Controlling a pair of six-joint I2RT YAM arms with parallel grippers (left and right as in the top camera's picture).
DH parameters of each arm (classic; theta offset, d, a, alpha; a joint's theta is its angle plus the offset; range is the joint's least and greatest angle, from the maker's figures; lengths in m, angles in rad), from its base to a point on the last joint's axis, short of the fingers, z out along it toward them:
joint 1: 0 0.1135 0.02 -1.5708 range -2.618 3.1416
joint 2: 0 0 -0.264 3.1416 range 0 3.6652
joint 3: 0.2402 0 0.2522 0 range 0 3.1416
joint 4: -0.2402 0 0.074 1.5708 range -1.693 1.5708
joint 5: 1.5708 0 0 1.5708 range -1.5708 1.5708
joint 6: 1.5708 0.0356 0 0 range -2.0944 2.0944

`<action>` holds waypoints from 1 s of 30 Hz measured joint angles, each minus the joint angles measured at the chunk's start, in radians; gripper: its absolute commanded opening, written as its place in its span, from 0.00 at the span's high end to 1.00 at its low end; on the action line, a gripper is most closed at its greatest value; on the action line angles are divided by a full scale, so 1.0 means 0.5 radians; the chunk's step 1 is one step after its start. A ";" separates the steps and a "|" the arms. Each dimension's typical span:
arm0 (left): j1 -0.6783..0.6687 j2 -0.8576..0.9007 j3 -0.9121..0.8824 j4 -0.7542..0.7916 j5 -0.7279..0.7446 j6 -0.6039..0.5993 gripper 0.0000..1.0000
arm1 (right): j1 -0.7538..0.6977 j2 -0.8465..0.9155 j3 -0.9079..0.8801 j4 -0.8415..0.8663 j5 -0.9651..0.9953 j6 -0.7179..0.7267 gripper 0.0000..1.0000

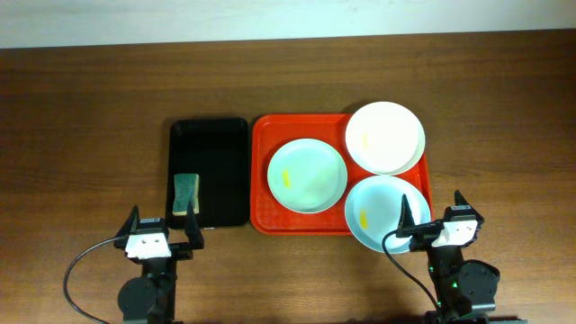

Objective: Clean dirty plates on tray and stack at the side

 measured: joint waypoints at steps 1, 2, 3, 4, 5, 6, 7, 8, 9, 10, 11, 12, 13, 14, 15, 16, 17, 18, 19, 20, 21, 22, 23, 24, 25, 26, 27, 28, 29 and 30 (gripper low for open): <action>0.000 0.000 0.000 0.000 0.000 0.000 0.01 | 0.000 0.000 0.000 0.000 0.000 -0.002 0.02; -0.029 0.000 0.000 -0.007 -0.011 0.000 0.01 | 0.002 0.000 0.000 -0.008 0.000 0.010 0.02; -0.066 0.000 0.000 -0.010 -0.012 0.000 0.01 | 0.006 0.002 0.000 -0.009 -0.001 0.012 0.02; -0.090 0.000 0.000 -0.010 -0.014 0.000 0.01 | 0.008 0.002 0.000 -0.010 -0.001 0.018 0.02; -0.111 0.000 0.000 -0.010 -0.015 0.000 0.01 | 0.011 0.002 0.000 -0.009 -0.001 0.022 0.02; -0.114 0.000 0.000 -0.010 -0.016 0.000 0.01 | 0.013 0.002 0.000 -0.010 -0.001 0.031 0.02; -0.114 0.000 0.000 -0.010 -0.016 0.000 0.01 | 0.013 0.002 0.000 -0.010 -0.001 0.032 0.02; -0.114 0.000 -0.001 -0.010 -0.016 0.000 0.01 | 0.013 0.002 0.000 -0.010 -0.001 0.037 0.02; -0.114 0.000 0.000 -0.010 -0.016 0.000 0.01 | 0.013 0.002 0.000 -0.010 -0.001 0.037 0.02; -0.114 0.000 0.000 -0.010 -0.016 0.000 0.01 | 0.013 0.002 0.000 -0.010 -0.001 0.040 0.02; -0.114 0.000 0.000 -0.010 -0.016 0.000 0.01 | 0.013 0.002 0.000 -0.010 -0.001 0.040 0.02; -0.114 0.000 0.000 -0.010 -0.016 0.000 0.01 | 0.013 0.002 0.000 -0.010 -0.001 0.040 0.02; -0.114 0.000 -0.001 -0.010 -0.016 0.000 0.01 | 0.013 0.002 0.000 -0.010 -0.001 0.043 0.02; -0.114 0.000 0.000 -0.010 -0.016 0.000 0.01 | 0.013 0.002 0.000 -0.010 -0.001 0.045 0.02; -0.114 0.000 0.000 -0.010 -0.016 0.000 0.01 | 0.013 0.002 0.000 -0.010 -0.001 0.045 0.02; -0.114 0.000 0.000 -0.010 -0.016 0.000 0.01 | 0.013 0.002 0.000 -0.010 -0.001 0.045 0.02; -0.114 0.000 -0.001 -0.010 -0.016 0.000 0.01 | 0.013 0.002 0.000 -0.010 -0.001 0.046 0.02; -0.114 0.000 0.000 -0.010 -0.016 0.000 0.01 | 0.013 0.002 0.000 -0.010 -0.001 0.046 0.02; -0.114 0.000 -0.001 -0.010 -0.016 0.000 0.01 | 0.013 0.002 0.000 -0.010 -0.001 0.045 0.02; -0.114 0.000 0.000 -0.010 -0.016 0.000 0.01 | 0.013 0.002 0.000 -0.010 -0.001 0.046 0.02; -0.114 0.000 0.000 -0.010 -0.016 0.000 0.01 | 0.013 0.002 0.000 -0.010 -0.001 0.045 0.02; -0.114 0.000 0.000 -0.010 -0.016 0.000 0.01 | 0.013 0.002 0.000 -0.010 -0.001 0.045 0.02; -0.114 0.000 0.000 -0.010 -0.016 0.000 0.01 | 0.013 0.002 0.000 -0.010 -0.001 0.045 0.02; -0.114 0.000 0.000 -0.010 -0.016 0.000 0.01 | 0.013 0.002 0.000 -0.010 -0.001 0.047 0.02; -0.114 0.000 0.000 -0.010 -0.016 0.000 0.01 | 0.013 0.002 0.000 -0.010 -0.001 0.047 0.02; -0.114 0.000 0.000 -0.010 -0.016 0.000 0.01 | 0.013 0.002 0.000 -0.010 -0.001 0.047 0.02; -0.114 0.000 0.000 -0.010 -0.016 0.000 0.01 | 0.013 0.002 0.000 -0.010 -0.001 0.046 0.02; -0.114 0.000 0.000 -0.010 -0.016 0.000 0.01 | 0.013 0.002 0.000 -0.010 -0.001 0.047 0.02; -0.114 0.000 0.000 -0.010 -0.016 0.000 0.01 | 0.013 0.002 0.000 -0.010 -0.001 0.046 0.02; -0.114 0.000 -0.001 -0.010 -0.017 0.000 0.01 | 0.013 0.002 0.000 -0.010 -0.001 0.046 0.02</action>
